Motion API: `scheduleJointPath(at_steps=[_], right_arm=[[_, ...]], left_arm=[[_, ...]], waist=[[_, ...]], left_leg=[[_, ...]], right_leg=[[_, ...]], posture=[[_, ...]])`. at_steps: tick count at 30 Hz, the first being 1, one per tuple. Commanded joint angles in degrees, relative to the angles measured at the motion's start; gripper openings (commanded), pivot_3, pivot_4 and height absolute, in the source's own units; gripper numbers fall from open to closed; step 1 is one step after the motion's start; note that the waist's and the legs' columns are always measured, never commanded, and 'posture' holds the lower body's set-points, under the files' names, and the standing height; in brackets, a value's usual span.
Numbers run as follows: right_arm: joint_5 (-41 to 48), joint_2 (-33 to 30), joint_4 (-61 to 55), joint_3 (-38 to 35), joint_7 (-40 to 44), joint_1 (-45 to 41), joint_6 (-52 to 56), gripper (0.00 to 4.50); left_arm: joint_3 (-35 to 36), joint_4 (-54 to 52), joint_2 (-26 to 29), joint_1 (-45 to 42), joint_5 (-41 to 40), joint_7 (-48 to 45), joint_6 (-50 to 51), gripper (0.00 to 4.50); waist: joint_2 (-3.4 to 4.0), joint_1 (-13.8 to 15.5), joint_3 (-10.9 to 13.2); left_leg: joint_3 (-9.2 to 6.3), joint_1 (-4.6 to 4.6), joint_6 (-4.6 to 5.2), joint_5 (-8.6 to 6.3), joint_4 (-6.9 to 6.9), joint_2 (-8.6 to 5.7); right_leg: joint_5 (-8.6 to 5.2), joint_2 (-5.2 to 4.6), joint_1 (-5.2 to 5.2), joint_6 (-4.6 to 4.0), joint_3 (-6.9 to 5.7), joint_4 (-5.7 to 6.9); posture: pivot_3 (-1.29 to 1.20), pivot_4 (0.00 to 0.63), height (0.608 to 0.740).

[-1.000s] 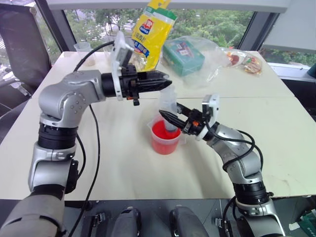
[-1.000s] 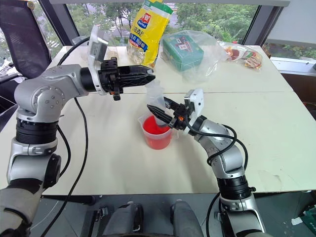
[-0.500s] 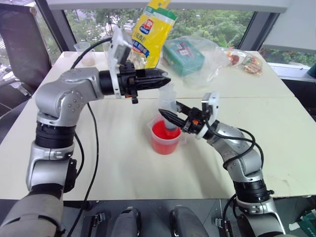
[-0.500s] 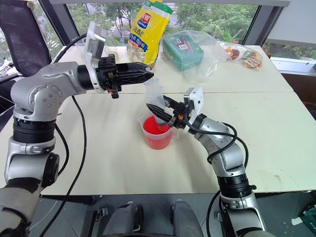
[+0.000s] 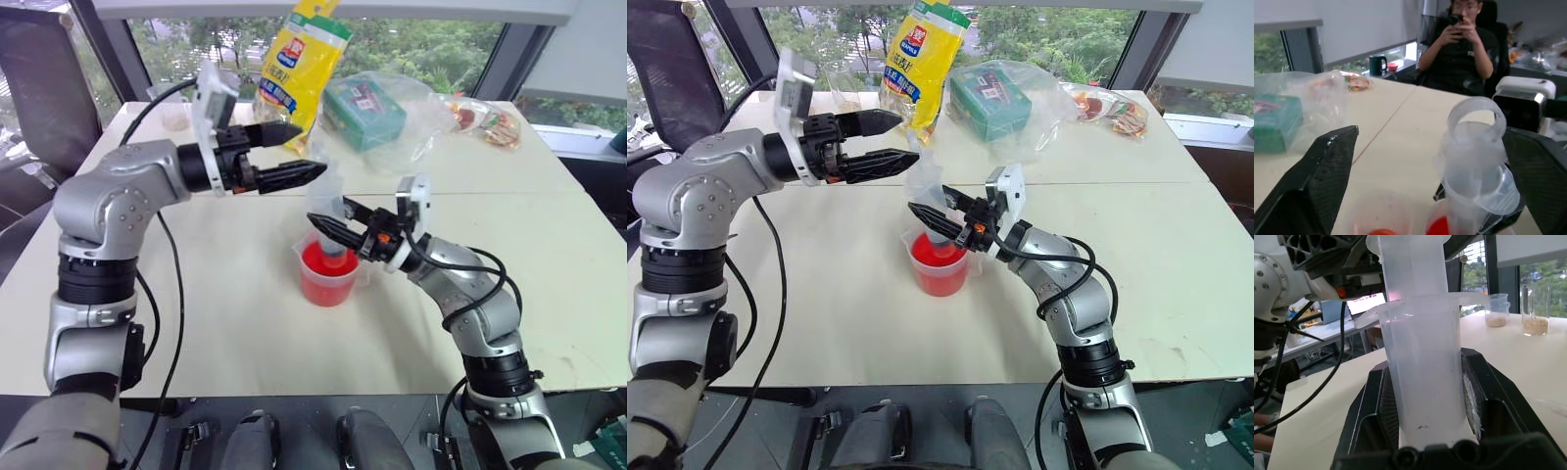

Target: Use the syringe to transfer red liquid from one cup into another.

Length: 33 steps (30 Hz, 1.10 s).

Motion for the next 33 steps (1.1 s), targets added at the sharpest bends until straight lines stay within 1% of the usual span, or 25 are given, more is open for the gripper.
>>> scheduleJointPath(at_steps=[1, 9, 12, 13, 17, 21, 26, 33], right_arm=[[2.1, 0.7, -3.5, -1.4, -0.8, -3.0, -0.7, 1.38], [5.2, -0.4, -4.0, -3.6, -2.8, -8.1, 3.1, 1.38], [6.4, -0.7, -2.6, -4.6, -3.6, -11.6, 4.5, 1.38], [6.4, -0.3, -0.4, -5.3, -4.1, -13.9, 4.0, 1.38], [3.5, 1.4, 10.5, -6.5, -3.9, -21.3, -1.4, 1.38], [-0.3, 3.1, 20.2, -5.2, -1.2, -24.5, -8.9, 1.38], [-4.5, 5.9, 29.0, -3.3, 1.0, -24.2, -16.8, 1.38], [-6.7, 7.6, 31.2, -2.6, 1.6, -21.9, -19.9, 1.38]], left_arm=[[2.7, -2.0, 2.9, 1.3, -0.4, -0.6, 0.1, 4.46], [7.7, -3.3, 8.8, 4.8, -2.2, -0.7, 1.6, 4.46], [8.5, -2.5, 10.1, 5.4, -1.3, -0.3, 0.5, 4.46], [8.9, -2.3, 10.2, 5.4, -1.1, 0.0, 0.2, 4.46], [9.6, -2.5, 9.5, 5.3, -1.4, 1.2, -0.2, 4.46], [8.9, -3.5, 8.8, 5.7, -1.8, 1.8, -0.2, 4.46], [7.7, -3.2, 6.3, 3.0, -2.1, 3.0, -0.4, 4.46], [4.7, 0.6, 0.8, -2.8, -0.2, 3.6, -2.1, 4.46]], waist=[[0.00, 0.0, 0.0], [0.01, -0.1, 0.0], [0.01, 0.0, 0.0], [0.01, 0.0, 0.0], [0.00, -0.1, 0.0], [0.00, -0.1, 0.0], [0.01, -0.2, 0.0], [0.00, 0.0, 0.0]], left_leg=[[0.00, 0.00, 0.00, 0.00, 0.00, 0.00], [-0.03, 0.01, 0.00, 0.00, -0.01, 0.01], [-0.03, 0.01, 0.00, 0.00, -0.01, 0.00], [-0.02, 0.01, 0.00, 0.00, -0.01, 0.00], [-0.02, 0.02, 0.00, 0.00, 0.01, 0.00], [-0.01, 0.02, 0.00, 0.00, -0.03, 0.01], [0.02, -0.01, 0.00, 0.00, -0.04, 0.01], [0.01, -0.03, -0.01, 0.00, -0.02, 0.01]], right_leg=[[0.00, 0.00, 0.00, 0.00, 0.00, 0.00], [0.00, 0.01, -0.01, 0.00, -0.02, 0.02], [0.00, -0.02, 0.00, 0.00, -0.02, 0.01], [0.00, -0.01, 0.00, 0.00, -0.02, 0.01], [0.00, -0.01, 0.01, 0.00, -0.02, 0.03], [0.00, -0.01, 0.00, 0.00, -0.03, 0.00], [0.00, -0.02, -0.05, 0.00, -0.01, -0.02], [0.00, -0.04, -0.04, 0.00, -0.03, -0.02]], posture=[[0.00, 0.150, 0.740], [0.00, 0.150, 0.740], [0.00, 0.150, 0.740], [0.00, 0.150, 0.740], [0.00, 0.150, 0.740], [0.00, 0.150, 0.740], [0.00, 0.150, 0.740], [0.00, 0.150, 0.740]])
